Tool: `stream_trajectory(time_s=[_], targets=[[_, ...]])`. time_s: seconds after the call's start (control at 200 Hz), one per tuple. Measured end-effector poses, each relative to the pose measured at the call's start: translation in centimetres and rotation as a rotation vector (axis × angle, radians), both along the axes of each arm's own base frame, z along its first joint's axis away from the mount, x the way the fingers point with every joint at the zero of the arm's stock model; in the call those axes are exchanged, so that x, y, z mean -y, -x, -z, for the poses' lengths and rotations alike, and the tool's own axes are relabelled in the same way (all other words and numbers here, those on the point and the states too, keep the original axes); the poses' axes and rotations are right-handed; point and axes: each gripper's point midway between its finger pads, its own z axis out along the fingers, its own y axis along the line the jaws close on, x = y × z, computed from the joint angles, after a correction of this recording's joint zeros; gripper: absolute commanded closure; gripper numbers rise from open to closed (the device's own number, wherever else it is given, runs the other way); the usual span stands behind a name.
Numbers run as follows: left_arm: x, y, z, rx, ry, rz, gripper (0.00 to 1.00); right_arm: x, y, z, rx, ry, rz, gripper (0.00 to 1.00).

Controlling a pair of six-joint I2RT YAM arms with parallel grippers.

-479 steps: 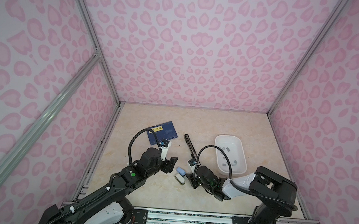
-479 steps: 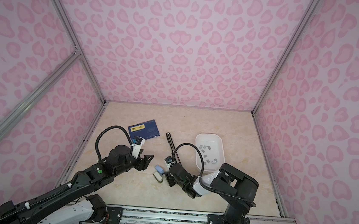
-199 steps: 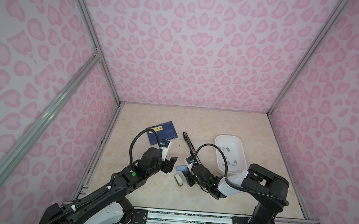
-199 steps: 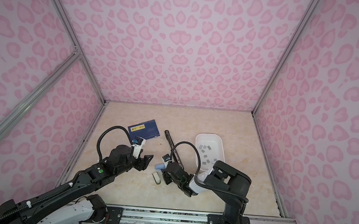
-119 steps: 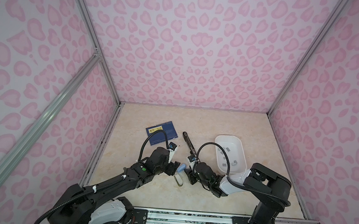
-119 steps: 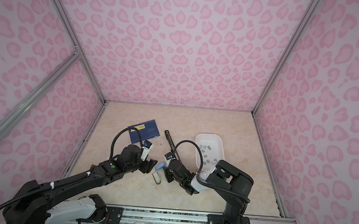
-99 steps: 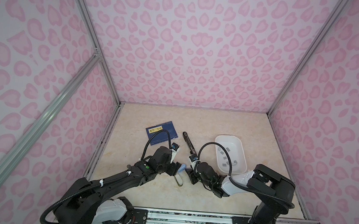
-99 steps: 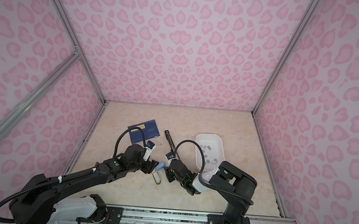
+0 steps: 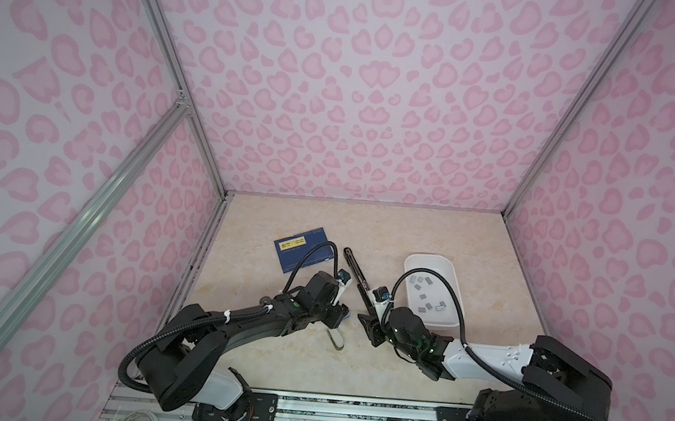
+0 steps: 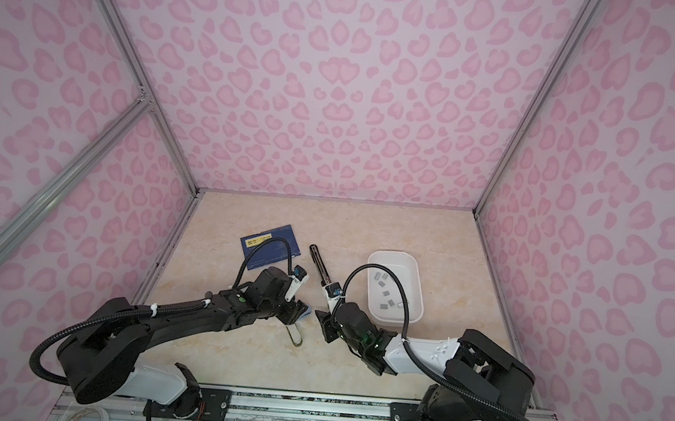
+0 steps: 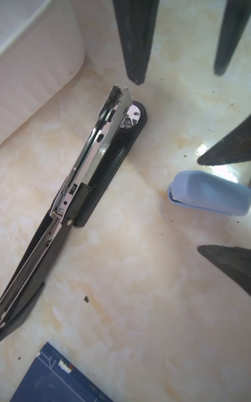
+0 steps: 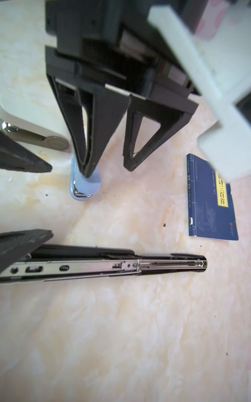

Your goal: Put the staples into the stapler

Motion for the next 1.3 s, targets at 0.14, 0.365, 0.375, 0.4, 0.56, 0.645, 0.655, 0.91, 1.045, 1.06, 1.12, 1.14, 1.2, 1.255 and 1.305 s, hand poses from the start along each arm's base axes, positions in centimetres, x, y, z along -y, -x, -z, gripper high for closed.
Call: stream_trajectory(time_s=[0.14,0.365,0.375,0.4,0.56,0.645,0.655,0.91,1.045,1.06,1.12,1.14,1.2,1.255,1.305], targets=[[0.8,0.0,0.8,-0.011,-0.026,0.027,0.43,0.9,0.2,-0.3,-0.004,-0.005,0.030,0.54],[1.4,-0.1,1.8,-0.020,-0.061,0.039,0.52,1.7,0.4,-0.1,-0.014,0.010,0.048,0.55],[1.4,-0.1,1.9,-0.022,-0.063,0.040,0.52,1.7,0.4,-0.1,-0.015,0.011,0.049,0.55],[1.3,-0.1,2.0,-0.026,-0.067,0.039,0.54,1.8,0.4,0.0,-0.015,0.012,0.052,0.55],[1.2,0.0,2.3,-0.028,-0.079,0.040,0.54,1.9,0.4,0.1,-0.017,0.018,0.056,0.55],[1.1,0.0,2.4,-0.031,-0.085,0.039,0.55,1.9,0.4,0.1,-0.017,0.018,0.056,0.54],[1.1,0.1,2.4,-0.031,-0.086,0.039,0.56,2.0,0.4,0.1,-0.017,0.018,0.056,0.54],[1.0,0.2,2.6,-0.035,-0.096,0.045,0.61,2.1,0.3,0.5,-0.025,0.025,0.061,0.54],[1.0,0.2,2.6,-0.036,-0.094,0.046,0.76,2.1,0.2,0.6,-0.028,0.023,0.066,0.57],[1.0,0.2,2.6,-0.036,-0.095,0.047,0.77,2.1,0.2,0.6,-0.028,0.023,0.067,0.58],[1.0,0.2,2.6,-0.035,-0.094,0.049,0.79,2.2,0.1,0.6,-0.029,0.022,0.072,0.57],[1.0,0.2,2.5,-0.034,-0.094,0.049,0.80,2.3,0.0,0.6,-0.032,0.019,0.079,0.56],[1.1,0.2,2.3,-0.029,-0.089,0.049,0.82,2.6,-0.2,0.6,-0.032,0.017,0.096,0.55],[1.2,0.1,1.5,-0.013,-0.073,0.050,0.85,2.9,-0.5,0.5,-0.040,0.008,0.121,0.60],[1.4,0.1,0.6,0.003,-0.052,0.054,0.88,3.1,-0.8,0.4,-0.045,0.000,0.137,0.66]])
